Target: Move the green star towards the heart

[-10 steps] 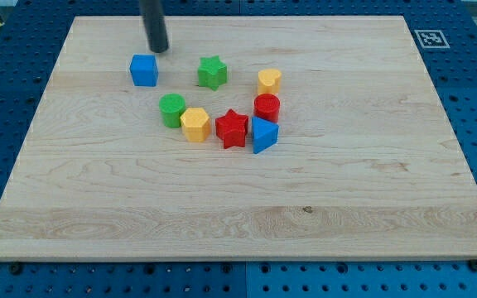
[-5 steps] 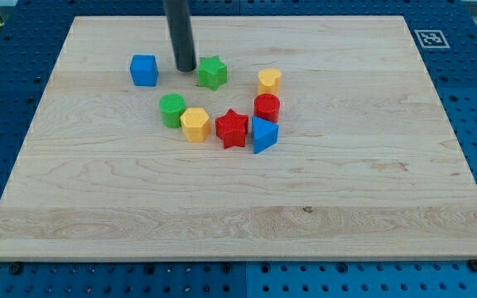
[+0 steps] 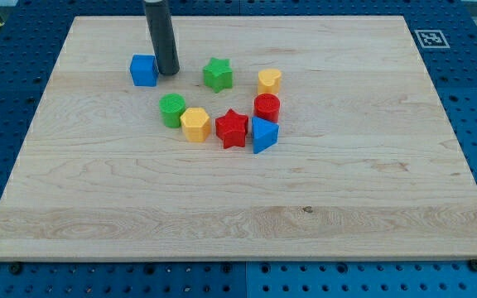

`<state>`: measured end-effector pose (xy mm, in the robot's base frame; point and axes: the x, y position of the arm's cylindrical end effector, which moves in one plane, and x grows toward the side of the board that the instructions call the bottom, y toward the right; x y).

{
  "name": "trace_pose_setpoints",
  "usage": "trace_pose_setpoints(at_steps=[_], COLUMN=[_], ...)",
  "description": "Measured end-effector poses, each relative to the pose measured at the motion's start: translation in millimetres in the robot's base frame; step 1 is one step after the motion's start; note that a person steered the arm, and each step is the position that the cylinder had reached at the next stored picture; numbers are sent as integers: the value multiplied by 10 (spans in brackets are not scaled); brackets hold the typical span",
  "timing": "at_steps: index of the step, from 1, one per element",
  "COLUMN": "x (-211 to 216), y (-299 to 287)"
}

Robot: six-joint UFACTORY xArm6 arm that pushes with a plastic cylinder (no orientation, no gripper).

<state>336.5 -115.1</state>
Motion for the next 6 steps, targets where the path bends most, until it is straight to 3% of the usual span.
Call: trace_pose_setpoints(at_steps=[6], x=[2], y=[422])
